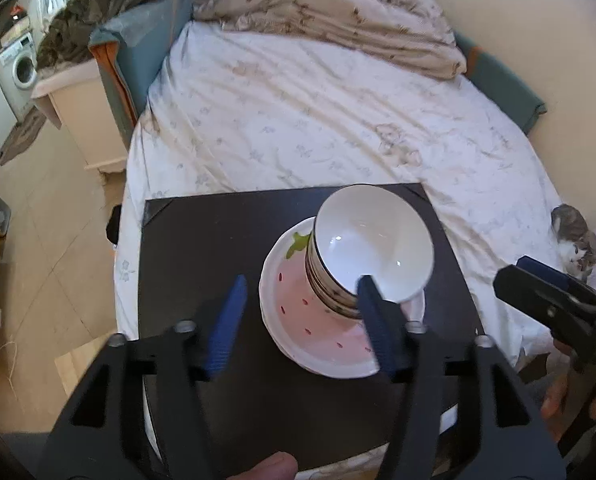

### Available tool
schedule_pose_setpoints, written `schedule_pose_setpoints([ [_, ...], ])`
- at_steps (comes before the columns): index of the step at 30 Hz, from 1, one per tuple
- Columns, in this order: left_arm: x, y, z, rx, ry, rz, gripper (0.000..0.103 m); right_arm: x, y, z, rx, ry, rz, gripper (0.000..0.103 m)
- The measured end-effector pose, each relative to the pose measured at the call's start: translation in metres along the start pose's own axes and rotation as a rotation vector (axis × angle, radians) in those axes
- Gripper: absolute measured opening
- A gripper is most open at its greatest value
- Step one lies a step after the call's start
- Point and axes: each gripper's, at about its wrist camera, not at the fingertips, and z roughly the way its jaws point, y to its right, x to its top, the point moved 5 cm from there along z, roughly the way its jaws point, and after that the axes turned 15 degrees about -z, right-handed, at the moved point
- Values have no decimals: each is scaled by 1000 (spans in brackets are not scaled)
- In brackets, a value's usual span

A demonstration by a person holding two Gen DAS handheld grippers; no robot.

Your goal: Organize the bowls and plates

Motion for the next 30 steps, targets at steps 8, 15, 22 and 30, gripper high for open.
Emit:
schedule_pose_setpoints([
  [8, -34, -8, -28, 18, 103, 8, 100, -33, -1, -34, -122, 68, -30, 103],
  [15, -55, -19, -37, 59, 144, -8, 103, -67, -8, -42, -186, 87, -69, 103],
  [22, -68, -32, -35, 111, 155, -24, 103, -83, -21, -43, -229, 124, -147, 103],
  [30, -78, -35, -39, 127, 199, -38, 103, -98, -28, -42, -293, 151, -163, 103],
])
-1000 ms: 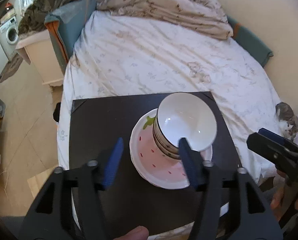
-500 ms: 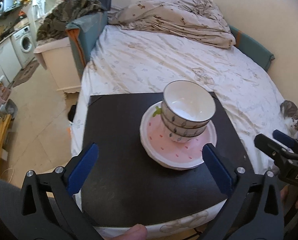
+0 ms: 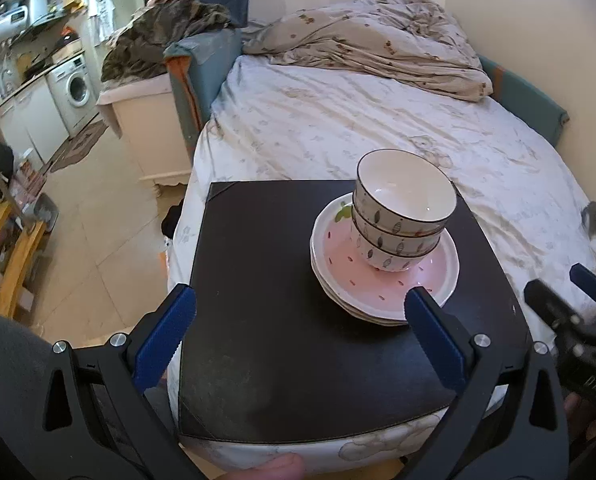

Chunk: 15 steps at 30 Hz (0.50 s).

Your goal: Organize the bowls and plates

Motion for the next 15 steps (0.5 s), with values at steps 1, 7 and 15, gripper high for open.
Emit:
schedule_pose_setpoints([
  [1, 0, 0, 1, -2, 2, 0, 103, 1, 2, 0, -3, 13, 10, 103],
  [7, -5, 5, 8, 17, -13, 29, 103, -3, 5, 11, 5, -17, 30, 103],
  [15, -7, 3, 11, 16, -40, 20, 103, -4, 0, 17, -6, -28, 10, 103],
])
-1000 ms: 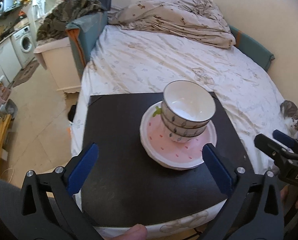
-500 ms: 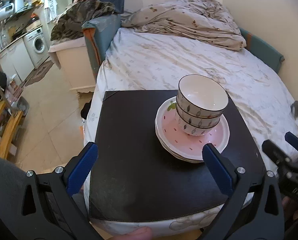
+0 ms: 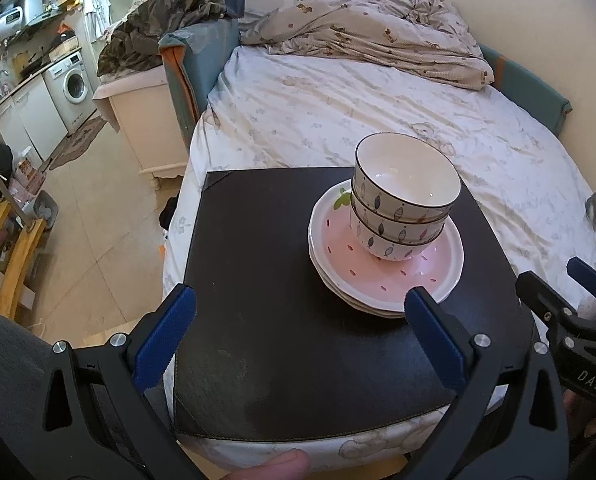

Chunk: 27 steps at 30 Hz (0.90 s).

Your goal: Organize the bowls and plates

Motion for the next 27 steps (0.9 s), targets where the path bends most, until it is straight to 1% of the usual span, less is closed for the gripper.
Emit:
schedule_pose_setpoints([
  [16, -1, 4, -1, -24, -7, 3, 103, 2, -1, 1, -17, 10, -12, 103],
  [27, 0, 4, -3, -18, 6, 6, 103, 3, 6, -3, -28, 18, 6, 103],
])
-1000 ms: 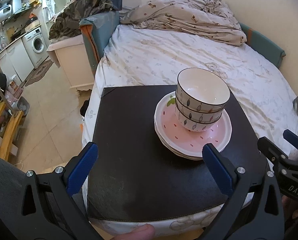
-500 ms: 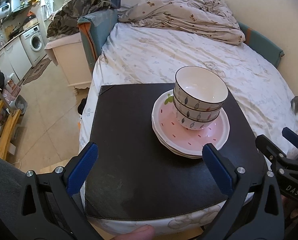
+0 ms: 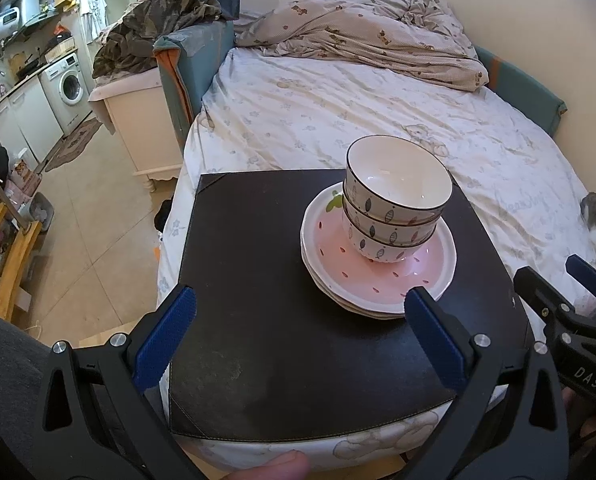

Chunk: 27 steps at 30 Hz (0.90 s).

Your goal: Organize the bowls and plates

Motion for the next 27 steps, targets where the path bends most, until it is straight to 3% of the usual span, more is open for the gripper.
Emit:
schedule_pose_setpoints([
  [27, 2, -1, 0, -1, 2, -12, 103, -1, 3, -1, -9, -4, 0, 103],
])
